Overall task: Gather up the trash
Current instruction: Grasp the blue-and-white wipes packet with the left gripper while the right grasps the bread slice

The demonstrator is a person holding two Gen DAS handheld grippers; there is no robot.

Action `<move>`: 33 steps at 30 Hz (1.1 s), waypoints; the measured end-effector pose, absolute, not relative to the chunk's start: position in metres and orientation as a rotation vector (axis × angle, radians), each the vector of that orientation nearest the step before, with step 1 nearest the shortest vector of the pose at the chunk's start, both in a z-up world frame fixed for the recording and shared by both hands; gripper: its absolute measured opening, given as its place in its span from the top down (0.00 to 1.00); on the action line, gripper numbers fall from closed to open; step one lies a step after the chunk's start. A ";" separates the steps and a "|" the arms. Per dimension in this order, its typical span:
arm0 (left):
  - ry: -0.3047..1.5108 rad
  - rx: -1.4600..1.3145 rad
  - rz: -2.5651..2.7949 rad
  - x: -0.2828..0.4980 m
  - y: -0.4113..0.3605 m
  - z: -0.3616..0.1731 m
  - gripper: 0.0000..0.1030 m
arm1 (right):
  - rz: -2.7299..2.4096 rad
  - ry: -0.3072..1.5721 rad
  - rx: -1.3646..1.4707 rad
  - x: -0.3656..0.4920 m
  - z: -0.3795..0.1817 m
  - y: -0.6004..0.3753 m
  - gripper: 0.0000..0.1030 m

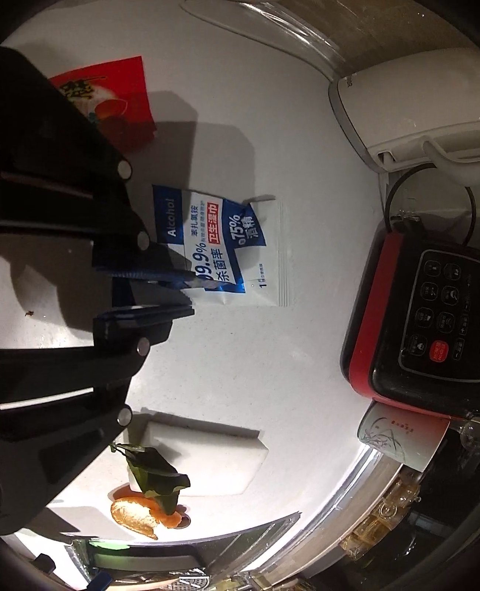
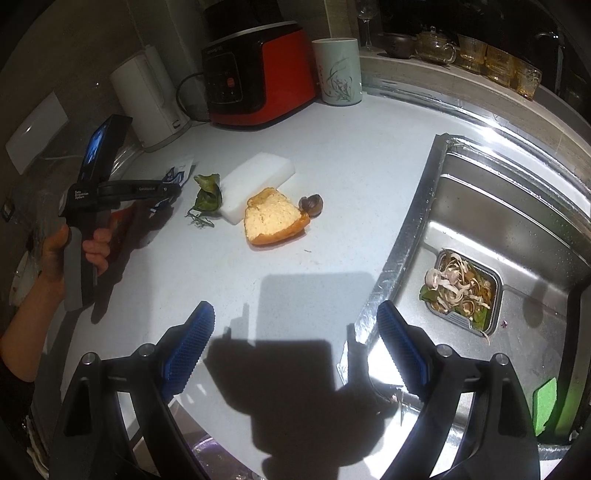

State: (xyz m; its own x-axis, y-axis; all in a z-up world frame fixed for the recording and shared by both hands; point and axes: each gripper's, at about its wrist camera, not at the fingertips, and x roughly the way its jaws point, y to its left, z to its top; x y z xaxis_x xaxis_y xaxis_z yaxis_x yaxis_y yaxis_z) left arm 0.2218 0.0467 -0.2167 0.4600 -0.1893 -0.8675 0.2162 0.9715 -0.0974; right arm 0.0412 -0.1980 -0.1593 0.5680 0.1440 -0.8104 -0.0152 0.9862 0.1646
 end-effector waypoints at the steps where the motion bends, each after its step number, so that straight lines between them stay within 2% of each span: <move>1: 1.065 0.030 -0.250 0.223 0.047 -0.217 0.94 | 0.093 0.963 0.140 0.046 -0.160 -0.197 0.14; 6: 1.056 0.013 -0.256 0.220 0.051 -0.212 0.98 | 0.086 0.949 0.143 0.077 -0.168 -0.199 0.14; 9: 1.036 0.007 -0.274 0.211 0.054 -0.202 0.98 | 0.078 0.953 0.156 0.100 -0.176 -0.201 0.21; 13: 1.000 -0.007 -0.295 0.195 0.058 -0.185 0.98 | 0.074 0.997 0.212 0.124 -0.192 -0.203 0.38; 15: 0.982 -0.018 -0.306 0.184 0.061 -0.177 0.98 | 0.062 1.014 0.219 0.130 -0.199 -0.202 0.41; 17: 0.963 -0.015 -0.315 0.175 0.064 -0.169 0.98 | 0.064 1.037 0.225 0.135 -0.205 -0.200 0.51; 18: 0.955 -0.015 -0.321 0.171 0.065 -0.166 0.98 | 0.059 1.026 0.217 0.135 -0.204 -0.199 0.52; 20: 0.944 -0.009 -0.329 0.164 0.067 -0.162 0.98 | 0.069 1.036 0.219 0.137 -0.204 -0.197 0.68; 23: 0.940 -0.006 -0.338 0.158 0.069 -0.160 0.98 | 0.074 1.039 0.238 0.138 -0.204 -0.197 0.85; 26: 0.941 -0.019 -0.342 0.154 0.073 -0.157 0.98 | 0.075 1.016 0.239 0.134 -0.198 -0.195 0.90; 33: 0.903 -0.011 -0.373 0.128 0.074 -0.140 0.98 | 0.070 0.958 0.201 0.105 -0.171 -0.190 0.92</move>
State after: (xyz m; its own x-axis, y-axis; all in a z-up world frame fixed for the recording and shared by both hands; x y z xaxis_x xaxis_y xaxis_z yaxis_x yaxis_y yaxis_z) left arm 0.1284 0.0744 -0.1401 0.5595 -0.3210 -0.7642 0.3119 0.9357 -0.1647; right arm 0.1052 -0.1902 -0.1708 0.5742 0.1479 -0.8052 0.0296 0.9792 0.2009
